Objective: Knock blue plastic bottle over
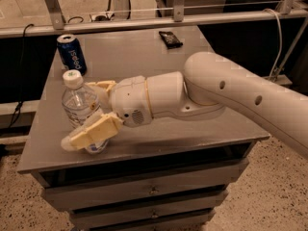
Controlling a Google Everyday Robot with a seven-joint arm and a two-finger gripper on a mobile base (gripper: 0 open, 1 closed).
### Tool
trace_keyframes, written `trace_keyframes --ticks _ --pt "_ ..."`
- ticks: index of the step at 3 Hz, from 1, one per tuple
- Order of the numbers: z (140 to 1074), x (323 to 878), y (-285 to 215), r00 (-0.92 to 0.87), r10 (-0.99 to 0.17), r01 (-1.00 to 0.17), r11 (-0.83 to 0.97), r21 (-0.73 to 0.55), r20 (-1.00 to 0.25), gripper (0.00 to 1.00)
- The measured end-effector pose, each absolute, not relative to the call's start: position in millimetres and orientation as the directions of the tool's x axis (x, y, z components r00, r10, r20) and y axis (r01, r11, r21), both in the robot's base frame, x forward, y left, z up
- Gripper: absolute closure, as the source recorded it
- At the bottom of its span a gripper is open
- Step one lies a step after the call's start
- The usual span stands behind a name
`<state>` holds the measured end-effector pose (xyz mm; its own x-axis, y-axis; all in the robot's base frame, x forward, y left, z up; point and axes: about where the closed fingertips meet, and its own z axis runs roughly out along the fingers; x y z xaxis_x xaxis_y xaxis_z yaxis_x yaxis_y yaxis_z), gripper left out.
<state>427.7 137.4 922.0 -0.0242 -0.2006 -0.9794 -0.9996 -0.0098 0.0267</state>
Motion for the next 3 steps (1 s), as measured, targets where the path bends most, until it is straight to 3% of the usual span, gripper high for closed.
trace_keyframes --ticks 2,3 --pt "919 425 143 -0.049 -0.218 -0.999 0.013 0.047 -0.975 0.64" --pt "931 442 118 -0.004 -0.294 -0.998 0.063 -0.015 -0.956 0.87"
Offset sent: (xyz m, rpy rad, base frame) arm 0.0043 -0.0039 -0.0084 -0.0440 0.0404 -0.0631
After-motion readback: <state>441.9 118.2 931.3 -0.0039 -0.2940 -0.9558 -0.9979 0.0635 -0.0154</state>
